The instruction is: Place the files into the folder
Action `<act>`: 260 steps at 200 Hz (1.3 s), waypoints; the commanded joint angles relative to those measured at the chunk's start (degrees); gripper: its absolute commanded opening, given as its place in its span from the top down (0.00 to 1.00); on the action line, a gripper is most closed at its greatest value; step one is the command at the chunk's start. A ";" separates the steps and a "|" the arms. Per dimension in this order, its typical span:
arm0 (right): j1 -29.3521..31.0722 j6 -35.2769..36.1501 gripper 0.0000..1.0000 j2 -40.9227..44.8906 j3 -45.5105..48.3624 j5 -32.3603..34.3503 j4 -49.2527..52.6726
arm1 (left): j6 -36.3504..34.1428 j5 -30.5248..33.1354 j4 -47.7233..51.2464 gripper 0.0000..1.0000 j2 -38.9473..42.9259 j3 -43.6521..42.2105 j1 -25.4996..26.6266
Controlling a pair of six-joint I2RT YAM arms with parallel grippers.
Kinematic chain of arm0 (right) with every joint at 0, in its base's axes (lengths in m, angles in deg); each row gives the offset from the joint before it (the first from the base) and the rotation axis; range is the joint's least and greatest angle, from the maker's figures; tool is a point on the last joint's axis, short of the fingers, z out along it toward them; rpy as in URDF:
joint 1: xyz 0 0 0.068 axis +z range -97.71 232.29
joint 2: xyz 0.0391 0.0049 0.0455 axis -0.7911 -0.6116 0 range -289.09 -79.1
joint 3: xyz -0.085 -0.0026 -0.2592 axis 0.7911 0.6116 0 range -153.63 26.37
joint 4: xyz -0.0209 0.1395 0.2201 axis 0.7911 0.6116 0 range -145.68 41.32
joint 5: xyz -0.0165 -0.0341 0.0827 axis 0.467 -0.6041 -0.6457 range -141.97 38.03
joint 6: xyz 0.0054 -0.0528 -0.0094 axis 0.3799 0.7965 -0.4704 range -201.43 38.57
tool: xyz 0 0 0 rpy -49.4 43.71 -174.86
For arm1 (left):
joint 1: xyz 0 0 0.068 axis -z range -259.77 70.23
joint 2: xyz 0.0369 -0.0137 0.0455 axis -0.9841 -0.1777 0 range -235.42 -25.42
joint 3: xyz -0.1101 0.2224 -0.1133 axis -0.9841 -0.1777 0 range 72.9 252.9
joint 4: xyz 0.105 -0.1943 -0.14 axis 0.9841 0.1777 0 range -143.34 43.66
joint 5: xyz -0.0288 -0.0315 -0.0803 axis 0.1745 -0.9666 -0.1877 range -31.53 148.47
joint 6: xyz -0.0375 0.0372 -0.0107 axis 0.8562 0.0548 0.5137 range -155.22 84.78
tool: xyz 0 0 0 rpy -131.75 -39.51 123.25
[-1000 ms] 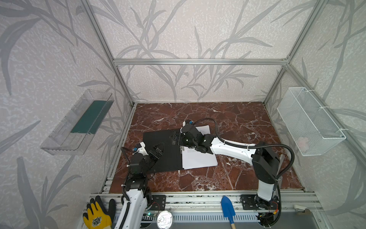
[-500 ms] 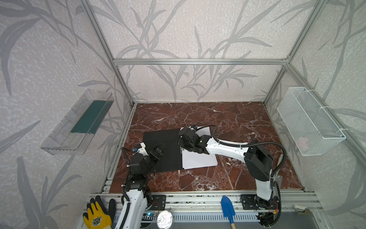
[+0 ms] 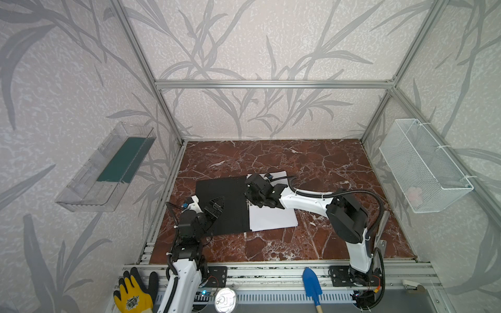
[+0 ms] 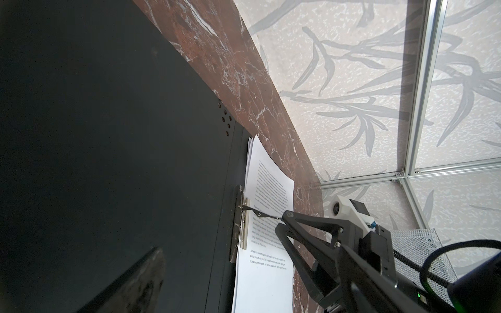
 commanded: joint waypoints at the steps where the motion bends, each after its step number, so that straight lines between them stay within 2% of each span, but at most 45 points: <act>1: -0.31 -1.42 0.75 -0.72 -0.62 -0.79 -1.29 | 0.54 0.57 0.56 0.01 0.38 -0.43 -0.04; 119: -0.73 -3.02 0.83 -0.76 1.64 -2.78 -3.68 | 0.82 0.95 0.83 0.01 0.23 -0.54 -0.06; 229: -1.67 -3.46 0.84 -0.88 3.94 -3.77 -7.35 | 1.06 1.03 0.48 0.01 0.23 -0.73 -0.06; 260: -1.72 -3.35 0.87 -0.87 3.70 -4.92 -8.33 | 1.06 1.16 0.48 0.01 0.23 -0.69 -0.07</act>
